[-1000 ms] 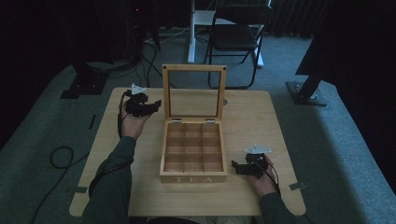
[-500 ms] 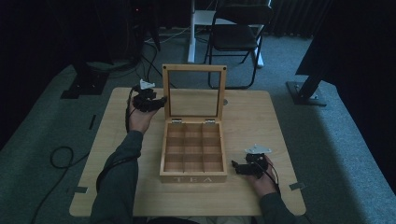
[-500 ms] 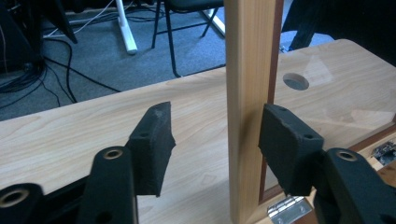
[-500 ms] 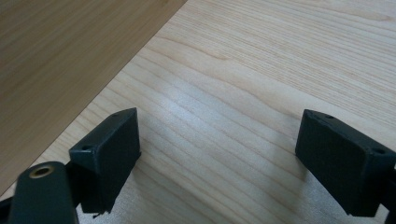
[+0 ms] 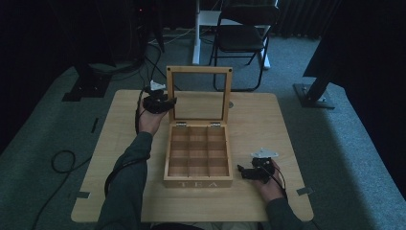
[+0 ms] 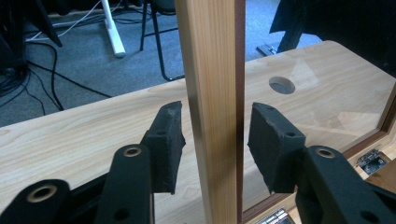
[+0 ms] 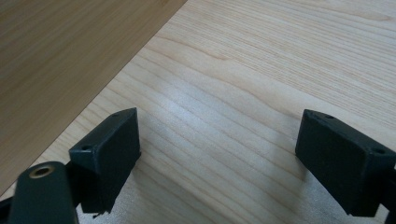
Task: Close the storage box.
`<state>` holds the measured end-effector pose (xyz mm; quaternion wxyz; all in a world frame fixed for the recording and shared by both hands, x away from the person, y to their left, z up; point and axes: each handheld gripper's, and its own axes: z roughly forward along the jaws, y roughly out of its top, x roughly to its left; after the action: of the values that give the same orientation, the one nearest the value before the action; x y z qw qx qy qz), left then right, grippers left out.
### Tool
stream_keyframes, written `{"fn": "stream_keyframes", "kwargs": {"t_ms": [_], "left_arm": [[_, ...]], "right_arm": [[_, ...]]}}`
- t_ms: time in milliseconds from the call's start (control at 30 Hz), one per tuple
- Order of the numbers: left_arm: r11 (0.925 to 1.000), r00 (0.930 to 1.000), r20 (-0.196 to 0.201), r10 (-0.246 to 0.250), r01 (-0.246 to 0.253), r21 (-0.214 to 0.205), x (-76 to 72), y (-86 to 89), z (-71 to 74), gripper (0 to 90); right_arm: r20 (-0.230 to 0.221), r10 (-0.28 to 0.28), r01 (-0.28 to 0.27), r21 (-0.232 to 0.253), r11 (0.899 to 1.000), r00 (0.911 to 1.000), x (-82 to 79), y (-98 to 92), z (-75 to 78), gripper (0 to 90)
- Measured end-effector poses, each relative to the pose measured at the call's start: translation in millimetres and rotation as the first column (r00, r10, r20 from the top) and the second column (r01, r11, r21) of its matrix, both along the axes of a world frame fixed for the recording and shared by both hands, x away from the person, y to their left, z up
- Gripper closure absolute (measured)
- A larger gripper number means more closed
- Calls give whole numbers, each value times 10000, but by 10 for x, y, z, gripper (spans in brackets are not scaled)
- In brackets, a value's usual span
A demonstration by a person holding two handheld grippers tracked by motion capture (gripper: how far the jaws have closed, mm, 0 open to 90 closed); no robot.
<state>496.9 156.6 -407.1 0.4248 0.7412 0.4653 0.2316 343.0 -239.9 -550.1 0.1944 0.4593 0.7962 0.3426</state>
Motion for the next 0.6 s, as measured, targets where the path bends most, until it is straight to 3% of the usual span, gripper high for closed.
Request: {"fn": "stream_keyframes", "kwargs": {"t_ms": [267,600], "left_arm": [[9998,10000,-40,2,-2,-221,-28,18,8,636],[9989,9997,147,185,-178,-440,-118,14,7,648]], "right_arm": [[0,0,0,0,10000,10000,0,0,0,134],[1,1,-1,-3,10000,10000,0,0,0,134]]}}
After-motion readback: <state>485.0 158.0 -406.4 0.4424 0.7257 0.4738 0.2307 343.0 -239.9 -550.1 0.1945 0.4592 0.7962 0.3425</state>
